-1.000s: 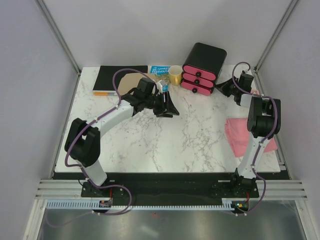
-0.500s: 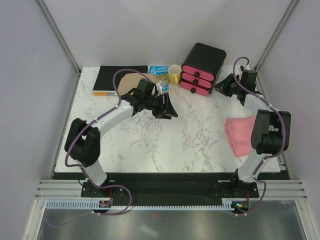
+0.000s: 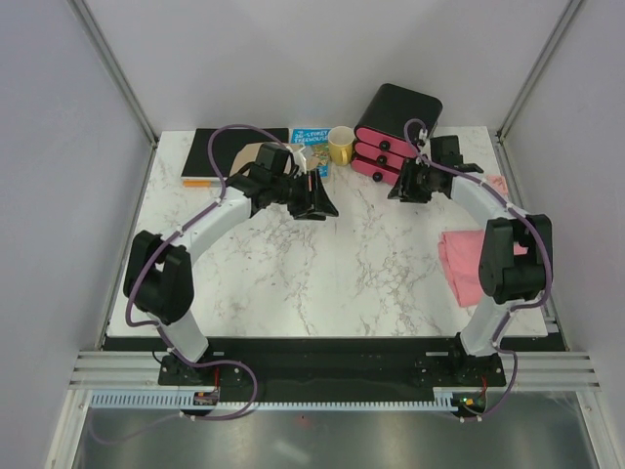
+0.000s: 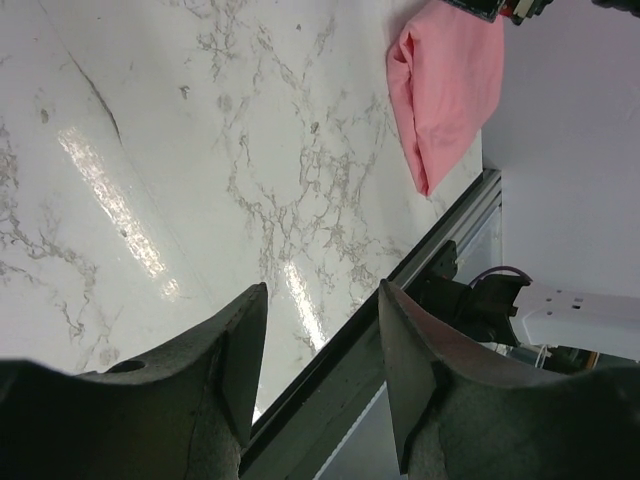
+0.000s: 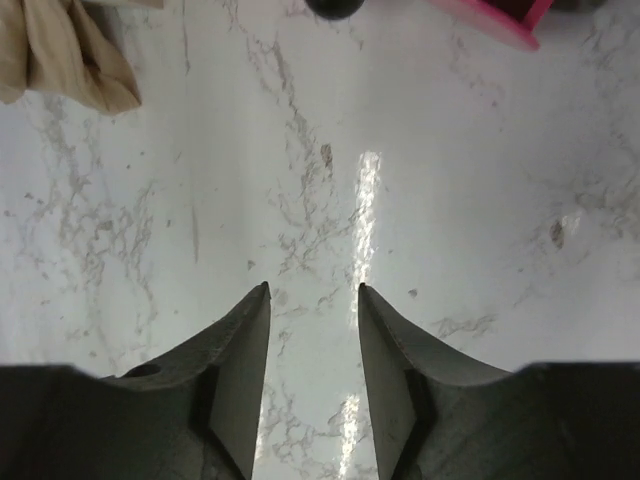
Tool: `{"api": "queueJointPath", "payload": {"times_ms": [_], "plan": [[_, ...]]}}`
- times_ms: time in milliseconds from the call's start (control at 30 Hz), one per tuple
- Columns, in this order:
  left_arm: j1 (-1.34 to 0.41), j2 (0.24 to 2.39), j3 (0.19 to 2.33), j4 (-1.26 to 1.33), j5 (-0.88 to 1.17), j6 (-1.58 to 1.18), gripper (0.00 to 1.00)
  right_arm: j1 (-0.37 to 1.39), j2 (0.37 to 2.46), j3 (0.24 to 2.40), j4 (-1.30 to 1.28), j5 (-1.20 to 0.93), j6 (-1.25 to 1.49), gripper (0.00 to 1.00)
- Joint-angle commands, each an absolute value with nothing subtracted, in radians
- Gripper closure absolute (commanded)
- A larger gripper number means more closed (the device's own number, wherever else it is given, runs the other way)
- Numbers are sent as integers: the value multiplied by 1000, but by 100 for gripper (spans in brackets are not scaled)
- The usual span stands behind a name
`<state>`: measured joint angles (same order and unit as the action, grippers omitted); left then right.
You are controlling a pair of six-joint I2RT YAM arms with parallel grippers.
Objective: Fold and stack the t-shirts
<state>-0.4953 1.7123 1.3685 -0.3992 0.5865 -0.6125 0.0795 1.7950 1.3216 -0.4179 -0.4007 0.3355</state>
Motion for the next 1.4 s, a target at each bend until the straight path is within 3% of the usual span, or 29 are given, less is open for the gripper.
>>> {"api": "queueJointPath", "payload": {"times_ms": [0,367,933,1167,1367], "plan": [[-488,1698,1361,-408,618,-549,45,104,1833,1460,-474,-235,209,50],[-476,1723,1309,-405,618,-519,45,155,1983,1629,-572,-57,9,51],[-474,1741,1233,-353,644,-514,45,233,1953,1461,-350,74,-198,51],[-472,1759,1236,-327,653,-526,46,270,1927,1256,-33,192,-317,52],[-472,1718,1181,-276,661,-560,46,293,1887,1215,46,219,-368,53]]}}
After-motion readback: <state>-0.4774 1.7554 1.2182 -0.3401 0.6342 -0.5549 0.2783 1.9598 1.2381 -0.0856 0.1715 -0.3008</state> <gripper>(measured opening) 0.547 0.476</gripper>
